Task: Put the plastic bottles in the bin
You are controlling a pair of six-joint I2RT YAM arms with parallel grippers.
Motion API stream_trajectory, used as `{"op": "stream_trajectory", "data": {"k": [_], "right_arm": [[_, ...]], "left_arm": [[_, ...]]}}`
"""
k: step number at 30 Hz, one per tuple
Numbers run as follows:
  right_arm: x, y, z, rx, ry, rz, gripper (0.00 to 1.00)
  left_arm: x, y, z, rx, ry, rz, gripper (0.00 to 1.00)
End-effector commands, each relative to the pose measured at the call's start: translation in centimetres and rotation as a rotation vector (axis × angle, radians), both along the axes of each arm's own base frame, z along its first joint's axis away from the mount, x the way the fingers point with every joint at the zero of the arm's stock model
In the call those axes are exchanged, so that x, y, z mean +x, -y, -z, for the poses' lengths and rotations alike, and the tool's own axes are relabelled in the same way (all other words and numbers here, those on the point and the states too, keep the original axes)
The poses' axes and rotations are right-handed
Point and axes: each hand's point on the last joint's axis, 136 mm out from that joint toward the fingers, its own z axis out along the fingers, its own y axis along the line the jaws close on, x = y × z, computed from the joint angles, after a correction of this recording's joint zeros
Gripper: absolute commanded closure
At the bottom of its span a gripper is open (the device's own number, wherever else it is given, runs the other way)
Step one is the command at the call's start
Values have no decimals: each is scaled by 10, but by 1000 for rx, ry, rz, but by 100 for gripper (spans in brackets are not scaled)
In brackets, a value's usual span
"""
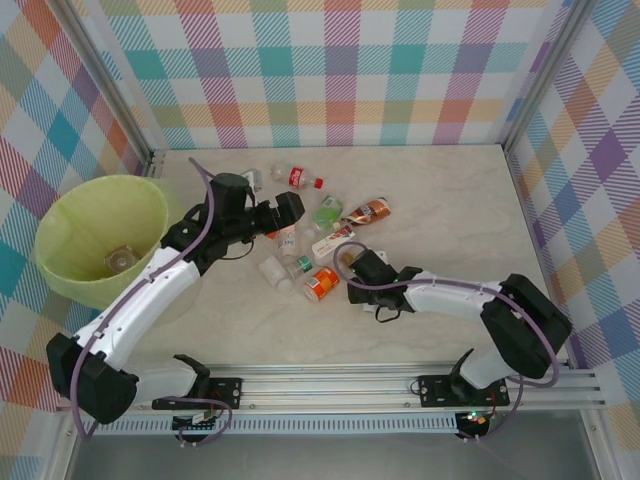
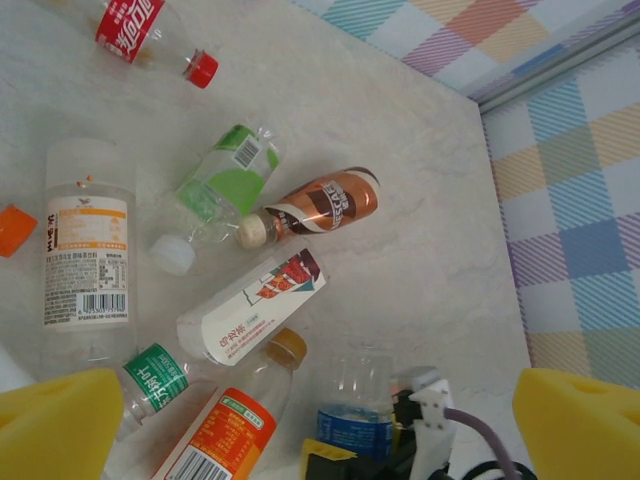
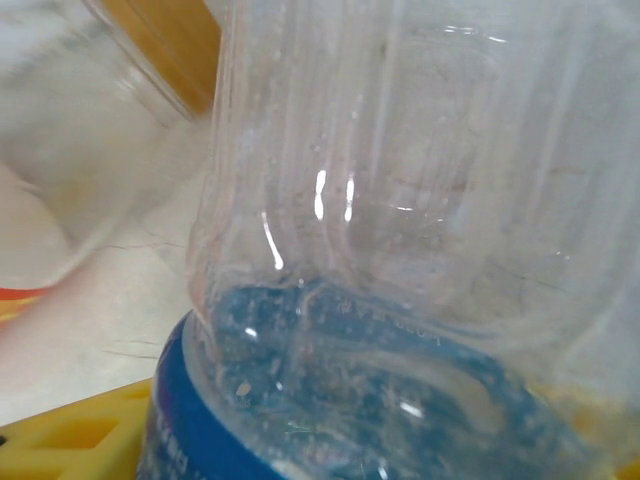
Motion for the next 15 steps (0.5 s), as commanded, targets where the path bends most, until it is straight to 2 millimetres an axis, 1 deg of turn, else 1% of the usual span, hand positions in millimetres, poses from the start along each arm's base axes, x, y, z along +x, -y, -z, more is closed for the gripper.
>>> {"op": "stream_trajectory", "data": {"k": [1,4,7,9,11,15], "right_arm": [[11,-26,-38,139,117,-87,52],[15,-41,-67,236,194,-146,53],[17,-50,-91,297,260,-189,54],[16,-61,-108,359,312,-242,54],[15,-71,-126,422,361,-295,54],[12,-92,-154,509,423,-397,54]], "left_arm": [[0,9,7,35,-36,41,0],[4,18,12,10,-50,64,0],[8,27,10,-47,-30,73,0],[8,30,11,-56,-30,79,0],[5,37,9,-69,-25,117,0],[-6,61,-2,-152,-15,263,0]]}}
